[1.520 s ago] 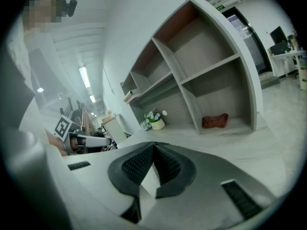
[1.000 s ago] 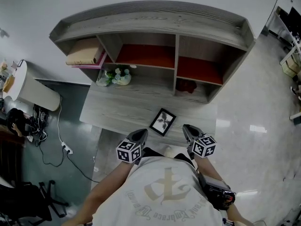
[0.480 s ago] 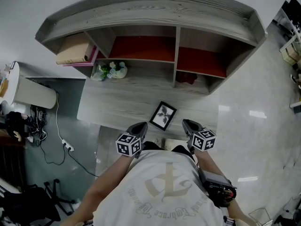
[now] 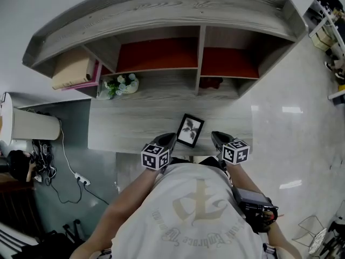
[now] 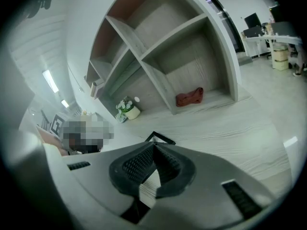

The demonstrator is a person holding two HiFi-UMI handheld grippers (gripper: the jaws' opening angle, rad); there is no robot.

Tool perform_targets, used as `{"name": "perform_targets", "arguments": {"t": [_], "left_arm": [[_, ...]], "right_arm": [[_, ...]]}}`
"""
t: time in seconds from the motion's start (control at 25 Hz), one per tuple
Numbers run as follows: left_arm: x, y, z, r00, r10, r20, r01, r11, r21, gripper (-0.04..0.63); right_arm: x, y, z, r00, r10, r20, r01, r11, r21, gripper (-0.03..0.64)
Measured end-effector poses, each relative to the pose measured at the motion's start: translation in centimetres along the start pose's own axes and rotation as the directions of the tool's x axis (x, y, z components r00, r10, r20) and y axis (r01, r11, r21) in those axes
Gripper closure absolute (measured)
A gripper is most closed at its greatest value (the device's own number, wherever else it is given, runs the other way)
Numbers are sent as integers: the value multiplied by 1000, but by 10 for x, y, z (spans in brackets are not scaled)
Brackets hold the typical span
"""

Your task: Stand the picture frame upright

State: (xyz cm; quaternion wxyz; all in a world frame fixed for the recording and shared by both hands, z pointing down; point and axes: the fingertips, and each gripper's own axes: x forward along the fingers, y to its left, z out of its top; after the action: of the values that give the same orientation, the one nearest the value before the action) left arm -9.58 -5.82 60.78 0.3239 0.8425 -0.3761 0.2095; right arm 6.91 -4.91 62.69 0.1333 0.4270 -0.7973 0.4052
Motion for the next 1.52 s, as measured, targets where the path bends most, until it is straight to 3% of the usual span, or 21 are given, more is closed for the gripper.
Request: {"name": "perform_targets", "arguments": {"t": [0.28, 0.56, 0.72, 0.8, 0.88, 1.0, 1.52], "left_arm": [[26, 12, -8, 993, -86, -84, 91, 994, 54, 591], [44, 19, -20, 979, -125, -163, 140, 987, 82, 591], [54, 27, -27, 973, -115, -200, 136, 986, 95, 591], [61, 34, -31, 970, -109, -219, 134, 986, 101, 590], [68, 42, -37, 963, -109, -246, 136, 986, 98, 513], [75, 43, -44, 955, -106, -278, 136, 986, 92, 478], [111, 48, -51, 924, -35, -381, 93, 986, 137, 419]], "right_arm": [[25, 5, -10, 1000, -26, -10, 26, 999, 26, 611], [47, 6, -22, 999, -37, -32, 39, 998, 52, 611], [59, -1, -29, 995, -80, -59, 83, 995, 59, 611], [69, -8, -34, 991, -106, -86, 113, 991, 76, 579], [80, -13, -40, 986, -123, -109, 136, 983, 120, 540], [85, -17, -46, 983, -132, -129, 156, 968, 198, 484], [102, -23, -44, 967, -170, -188, 207, 958, 199, 480]]}}
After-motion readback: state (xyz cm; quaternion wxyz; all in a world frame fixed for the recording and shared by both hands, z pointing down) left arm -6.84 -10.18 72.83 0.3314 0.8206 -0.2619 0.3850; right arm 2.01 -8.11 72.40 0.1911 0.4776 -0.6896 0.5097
